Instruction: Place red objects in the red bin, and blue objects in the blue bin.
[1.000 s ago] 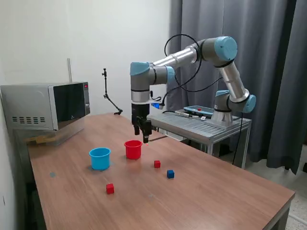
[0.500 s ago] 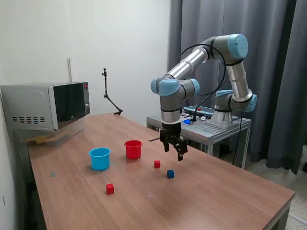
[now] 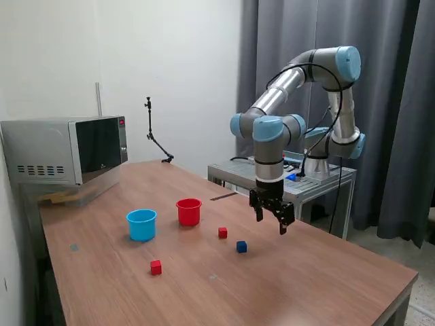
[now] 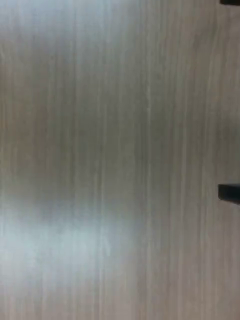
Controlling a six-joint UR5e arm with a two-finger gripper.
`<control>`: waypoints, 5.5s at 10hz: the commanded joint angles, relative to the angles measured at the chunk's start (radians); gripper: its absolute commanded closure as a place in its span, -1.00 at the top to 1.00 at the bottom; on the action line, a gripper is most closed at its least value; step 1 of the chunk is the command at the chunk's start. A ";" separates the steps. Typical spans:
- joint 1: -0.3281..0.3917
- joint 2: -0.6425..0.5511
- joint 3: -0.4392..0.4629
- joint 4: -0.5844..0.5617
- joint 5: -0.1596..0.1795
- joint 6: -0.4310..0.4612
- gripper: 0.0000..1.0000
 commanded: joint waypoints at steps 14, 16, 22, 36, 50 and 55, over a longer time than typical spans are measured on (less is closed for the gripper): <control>-0.060 0.133 -0.159 -0.084 -0.106 0.216 1.00; -0.060 0.133 -0.152 -0.083 -0.106 0.225 1.00; -0.056 0.101 -0.076 -0.089 -0.108 0.379 1.00; -0.028 0.127 -0.053 -0.090 -0.100 0.380 1.00; -0.051 0.113 -0.007 -0.267 -0.039 0.463 1.00; -0.075 0.084 0.038 -0.267 -0.045 0.468 1.00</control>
